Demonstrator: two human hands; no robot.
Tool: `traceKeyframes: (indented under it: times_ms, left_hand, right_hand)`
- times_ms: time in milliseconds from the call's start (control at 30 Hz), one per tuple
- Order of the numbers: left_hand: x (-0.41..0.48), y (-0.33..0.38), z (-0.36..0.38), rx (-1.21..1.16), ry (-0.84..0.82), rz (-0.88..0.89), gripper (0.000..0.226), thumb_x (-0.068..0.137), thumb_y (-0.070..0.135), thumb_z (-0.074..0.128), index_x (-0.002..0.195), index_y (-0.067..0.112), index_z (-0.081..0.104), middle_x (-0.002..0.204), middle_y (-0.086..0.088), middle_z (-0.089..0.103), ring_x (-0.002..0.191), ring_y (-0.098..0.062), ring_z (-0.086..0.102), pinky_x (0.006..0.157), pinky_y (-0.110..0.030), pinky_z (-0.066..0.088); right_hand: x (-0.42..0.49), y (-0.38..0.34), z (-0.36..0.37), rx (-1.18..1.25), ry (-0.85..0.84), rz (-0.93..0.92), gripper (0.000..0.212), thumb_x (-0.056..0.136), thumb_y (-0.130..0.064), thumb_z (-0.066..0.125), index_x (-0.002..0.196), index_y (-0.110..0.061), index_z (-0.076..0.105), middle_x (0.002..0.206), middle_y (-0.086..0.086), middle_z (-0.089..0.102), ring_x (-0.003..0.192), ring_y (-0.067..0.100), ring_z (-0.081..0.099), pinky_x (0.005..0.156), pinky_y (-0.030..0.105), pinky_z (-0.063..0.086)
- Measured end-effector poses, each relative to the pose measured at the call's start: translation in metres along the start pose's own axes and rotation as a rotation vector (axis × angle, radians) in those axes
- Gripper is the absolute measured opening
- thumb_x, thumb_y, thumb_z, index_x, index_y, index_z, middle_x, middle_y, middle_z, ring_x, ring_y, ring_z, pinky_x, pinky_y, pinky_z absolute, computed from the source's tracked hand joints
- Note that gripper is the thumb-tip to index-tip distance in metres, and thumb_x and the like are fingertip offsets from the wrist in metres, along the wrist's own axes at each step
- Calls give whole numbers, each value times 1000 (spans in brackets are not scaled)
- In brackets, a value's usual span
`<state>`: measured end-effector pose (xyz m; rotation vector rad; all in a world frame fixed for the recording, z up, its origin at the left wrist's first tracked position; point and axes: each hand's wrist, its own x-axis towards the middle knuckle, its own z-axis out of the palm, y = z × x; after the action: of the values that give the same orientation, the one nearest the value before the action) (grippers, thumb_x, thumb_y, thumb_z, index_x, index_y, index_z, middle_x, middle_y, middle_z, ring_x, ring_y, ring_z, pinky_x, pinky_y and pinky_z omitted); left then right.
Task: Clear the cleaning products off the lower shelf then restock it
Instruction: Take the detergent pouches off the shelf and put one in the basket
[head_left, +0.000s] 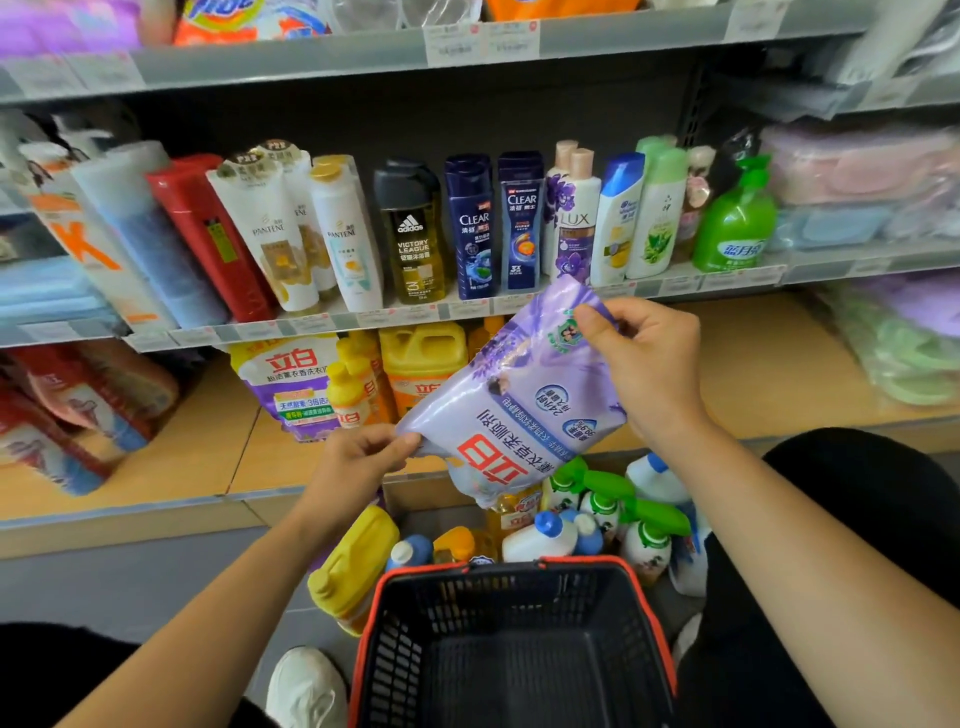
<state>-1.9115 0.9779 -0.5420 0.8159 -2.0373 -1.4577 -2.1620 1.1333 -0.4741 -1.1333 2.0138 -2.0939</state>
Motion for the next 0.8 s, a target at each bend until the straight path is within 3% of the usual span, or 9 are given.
traceKeyframes:
  times_ms: [133, 267, 367, 433, 500, 600, 700, 733, 800]
  left_hand:
    - [-2, 2, -11, -49, 199, 70, 18, 92, 23, 68, 78, 24, 79, 81, 2, 75, 73, -1, 65, 65, -17, 54]
    - [-2, 3, -40, 12, 363, 139, 16, 94, 26, 69, 82, 28, 79, 83, 6, 76, 77, -4, 66, 66, -18, 54]
    - [1, 6, -64, 43, 436, 158, 21, 95, 21, 70, 78, 32, 77, 79, 9, 74, 72, -2, 65, 63, -17, 51]
    - [6, 11, -83, 84, 444, 162, 22, 95, 18, 69, 76, 26, 74, 74, 7, 72, 69, -3, 61, 62, -21, 50]
    - [11, 18, -106, 177, 435, 193, 22, 97, 16, 67, 76, 23, 69, 70, 8, 66, 65, -1, 55, 62, -18, 46]
    - [22, 28, -141, 385, 413, 256, 14, 98, 13, 65, 84, 13, 65, 77, -2, 62, 68, 2, 50, 67, -17, 42]
    - [31, 28, -170, 592, 355, 341, 9, 97, 8, 64, 88, 6, 65, 83, 0, 61, 76, -2, 54, 75, -13, 41]
    - [35, 25, -178, 654, 326, 355, 9, 97, 7, 64, 89, 4, 66, 85, -2, 62, 81, -12, 57, 78, -20, 44]
    - [43, 13, -194, 757, 274, 369, 11, 96, 9, 63, 89, 1, 67, 87, -8, 63, 84, -25, 60, 80, -35, 46]
  right_hand:
    - [5, 17, 10, 0, -21, 80, 25, 88, -20, 74, 65, -15, 66, 53, -16, 49, 57, 2, 40, 57, 22, 37]
    - [4, 41, 32, -4, -158, 186, 33, 91, -18, 73, 71, 7, 63, 63, 9, 47, 64, 17, 40, 61, 38, 39]
    - [-6, 51, 60, 9, -283, 322, 22, 93, -7, 69, 71, -5, 68, 73, 13, 64, 69, 19, 55, 71, 45, 50]
    - [-15, 59, 84, 22, -359, 441, 14, 93, -2, 67, 79, -2, 69, 82, 16, 67, 73, 20, 61, 82, 48, 54]
    - [-23, 67, 112, 24, -448, 584, 17, 93, -5, 68, 95, 12, 68, 91, 19, 68, 75, 19, 64, 85, 45, 57]
    - [-32, 73, 158, -90, -648, 730, 24, 94, -15, 70, 105, 5, 69, 94, 21, 71, 73, 19, 67, 70, 32, 58]
    - [-40, 77, 212, -274, -751, 540, 24, 86, -26, 79, 96, -4, 73, 87, 15, 71, 79, 23, 66, 70, 37, 56]
    - [-43, 77, 231, -286, -749, 441, 26, 81, -25, 84, 97, -8, 74, 90, 10, 71, 84, 21, 65, 76, 39, 54]
    - [-47, 76, 271, -206, -819, 303, 53, 72, -19, 90, 119, -9, 69, 112, 3, 68, 102, 14, 63, 87, 31, 52]
